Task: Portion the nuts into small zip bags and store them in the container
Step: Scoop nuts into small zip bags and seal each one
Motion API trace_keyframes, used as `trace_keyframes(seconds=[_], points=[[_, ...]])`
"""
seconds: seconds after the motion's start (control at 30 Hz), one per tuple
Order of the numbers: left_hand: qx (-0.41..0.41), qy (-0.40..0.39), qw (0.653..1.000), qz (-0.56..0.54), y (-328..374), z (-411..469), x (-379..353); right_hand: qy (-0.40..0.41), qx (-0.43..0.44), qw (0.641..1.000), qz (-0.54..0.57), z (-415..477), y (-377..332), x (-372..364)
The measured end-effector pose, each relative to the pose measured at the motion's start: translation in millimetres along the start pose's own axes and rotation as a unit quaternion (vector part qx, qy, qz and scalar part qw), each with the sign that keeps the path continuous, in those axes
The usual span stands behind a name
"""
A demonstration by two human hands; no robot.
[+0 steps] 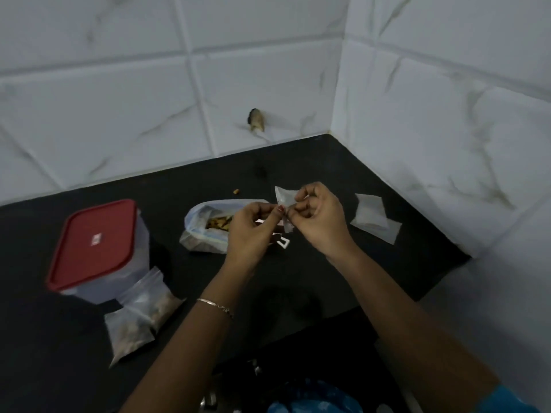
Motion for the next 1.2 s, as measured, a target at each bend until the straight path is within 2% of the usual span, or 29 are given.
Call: trace_keyframes(seconds=[0.07, 0.13, 0.2, 0.27, 0.4, 0.5, 0.6, 0.73, 0.8, 0.87, 0.9, 1.03, 1.2], points=[[-0.077, 0.026, 0.987, 0.142, 10, -7, 23, -0.034, 0.002, 0.999, 0.007, -5, -4, -21], [-0.145, 0.05, 0.946, 0.287, 22, -16, 38, -0.063, 0.012, 0.998, 0.003, -8, -8, -38], [-0.171, 0.079, 0.913, 0.361, 27, -23, 54, -0.086, 0.018, 0.996, -0.005, -10, -10, -55], [-0.171, 0.099, 0.897, 0.396, 28, -27, 68, -0.103, 0.018, 0.994, -0.016, -11, -12, -71], [-0.147, 0.137, 0.875, 0.441, 26, -31, 92, -0.115, 0.024, 0.991, -0.062, -9, -18, -97], [-0.119, 0.163, 0.877, 0.436, 22, -32, 115, -0.094, 0.032, 0.992, -0.08, -5, -23, -103], [-0.105, 0.174, 0.884, 0.421, 20, -34, 133, -0.144, 0.069, 0.982, -0.097, -5, -31, -114], [-0.093, 0.17, 0.896, 0.4, 19, -36, 141, -0.228, 0.172, 0.938, -0.198, -15, -48, -130], [-0.094, 0.17, 0.896, 0.4, 18, -37, 143, -0.258, 0.201, 0.898, -0.294, -19, -51, -138], [-0.093, 0.171, 0.895, 0.402, 19, -38, 147, -0.255, 0.209, 0.862, -0.384, -20, -52, -140], [-0.091, 0.17, 0.894, 0.406, 20, -38, 149, -0.242, 0.198, 0.862, -0.399, -19, -52, -140], [-0.093, 0.157, 0.881, 0.437, 23, -40, 149, -0.18, 0.131, 0.901, -0.371, -8, -52, -141], [-0.121, 0.179, 0.861, 0.461, 27, -47, 152, -0.248, 0.068, 0.895, -0.364, -2, -45, -156]])
Point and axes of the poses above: each hand's wrist, its own z-axis towards the middle knuckle, its own x-axis out of the back of the hand, y = z × x, the point moved 7 cm from there along z, towards the middle knuckle, and after that the axes turned 6 degrees about -x, right-handed, at the moved point
